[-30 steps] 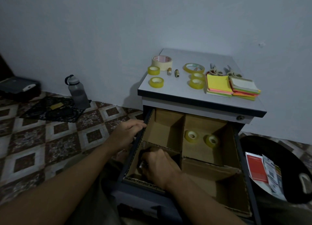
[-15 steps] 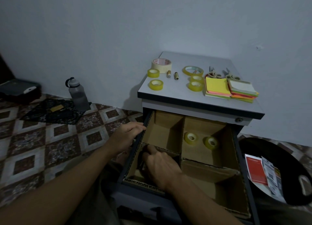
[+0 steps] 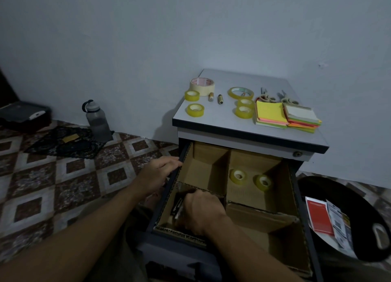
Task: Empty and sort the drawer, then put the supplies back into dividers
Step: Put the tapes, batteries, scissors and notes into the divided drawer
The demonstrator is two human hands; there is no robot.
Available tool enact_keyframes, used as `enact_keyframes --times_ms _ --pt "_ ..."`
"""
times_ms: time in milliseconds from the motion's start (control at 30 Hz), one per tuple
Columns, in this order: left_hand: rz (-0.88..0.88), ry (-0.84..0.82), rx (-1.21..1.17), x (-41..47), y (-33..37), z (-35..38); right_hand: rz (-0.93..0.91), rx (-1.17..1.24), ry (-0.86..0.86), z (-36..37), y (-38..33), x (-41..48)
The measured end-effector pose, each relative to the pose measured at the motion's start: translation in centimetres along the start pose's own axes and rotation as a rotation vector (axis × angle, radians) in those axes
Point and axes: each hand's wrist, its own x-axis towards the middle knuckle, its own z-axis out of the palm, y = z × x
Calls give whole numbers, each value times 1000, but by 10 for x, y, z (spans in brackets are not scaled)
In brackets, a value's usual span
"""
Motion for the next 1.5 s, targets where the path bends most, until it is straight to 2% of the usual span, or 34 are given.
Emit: enact_keyframes --times_ms 267,400,567,667,733,867,1033,1267,1400,1500 --pt "-20 16 -2 1 1 0 32 92 0 -3 0 -2" --pt "9 19 78 -1 2 0 45 167 0 -15 1 -6" --pt "165 201 333 -3 17 0 82 425 -43 -41 20 -11" --pt "265 265 334 5 43 -8 13 594 -39 -73 38 -23" --pt "331 278 312 17 67 -15 -11 611 40 -97 54 -30" --pt "375 191 369 51 119 -23 -18 607 146 -144 97 -29" --pt "369 89 591 114 167 -26 16 541 341 -198 159 -1" --pt "357 -57 913 186 194 -3 96 417 522 -247 226 74" --pt "395 -99 1022 212 189 8 121 283 484 -254 248 128" --pt "390 -110 1082 229 183 12 149 314 412 -253 262 161"
